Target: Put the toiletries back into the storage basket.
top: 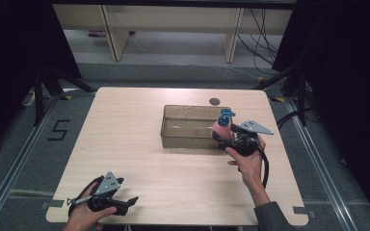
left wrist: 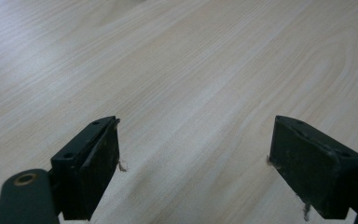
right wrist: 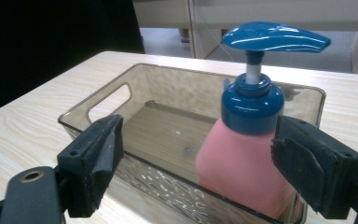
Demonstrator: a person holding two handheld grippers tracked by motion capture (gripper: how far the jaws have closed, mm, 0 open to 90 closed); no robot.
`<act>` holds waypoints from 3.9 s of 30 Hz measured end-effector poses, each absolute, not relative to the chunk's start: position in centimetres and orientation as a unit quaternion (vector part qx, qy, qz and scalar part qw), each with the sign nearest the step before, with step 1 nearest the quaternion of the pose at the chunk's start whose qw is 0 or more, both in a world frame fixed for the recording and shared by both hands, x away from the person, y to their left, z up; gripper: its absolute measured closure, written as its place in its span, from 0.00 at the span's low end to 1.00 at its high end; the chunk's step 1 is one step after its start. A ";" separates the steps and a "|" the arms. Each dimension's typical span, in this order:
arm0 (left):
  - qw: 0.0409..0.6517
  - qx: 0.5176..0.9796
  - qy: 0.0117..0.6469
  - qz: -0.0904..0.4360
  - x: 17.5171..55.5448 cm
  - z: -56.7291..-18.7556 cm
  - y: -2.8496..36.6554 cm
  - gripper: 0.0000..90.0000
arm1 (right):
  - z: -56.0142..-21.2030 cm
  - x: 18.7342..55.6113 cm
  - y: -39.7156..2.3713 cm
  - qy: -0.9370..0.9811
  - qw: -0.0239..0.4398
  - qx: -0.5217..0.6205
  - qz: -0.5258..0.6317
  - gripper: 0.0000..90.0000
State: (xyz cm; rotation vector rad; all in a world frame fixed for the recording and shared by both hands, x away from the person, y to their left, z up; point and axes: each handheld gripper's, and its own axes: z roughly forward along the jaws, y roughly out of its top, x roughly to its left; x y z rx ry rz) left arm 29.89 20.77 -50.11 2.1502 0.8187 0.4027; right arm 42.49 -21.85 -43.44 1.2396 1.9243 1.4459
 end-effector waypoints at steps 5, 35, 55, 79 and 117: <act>0.392 0.847 0.322 0.159 29.9 -50.1 20.8 0.17 | -43.2 42.1 -21.5 0.699 0.226 0.436 0.520 0.19; 0.392 0.847 0.321 0.160 29.9 -50.2 20.7 0.17 | -43.6 39.5 -20.0 0.719 0.192 0.414 0.524 0.19; 0.396 0.844 0.325 0.158 29.8 -50.2 20.7 0.17 | -43.9 37.9 -18.9 0.721 0.171 0.403 0.537 0.20; 0.389 0.850 0.317 0.165 30.0 -50.2 20.8 0.17 | -44.6 36.3 -18.2 0.731 0.152 0.393 0.537 0.18; 0.395 0.845 0.323 0.159 29.9 -50.2 20.7 0.17 | -45.6 33.9 -18.2 0.734 0.129 0.390 0.540 0.18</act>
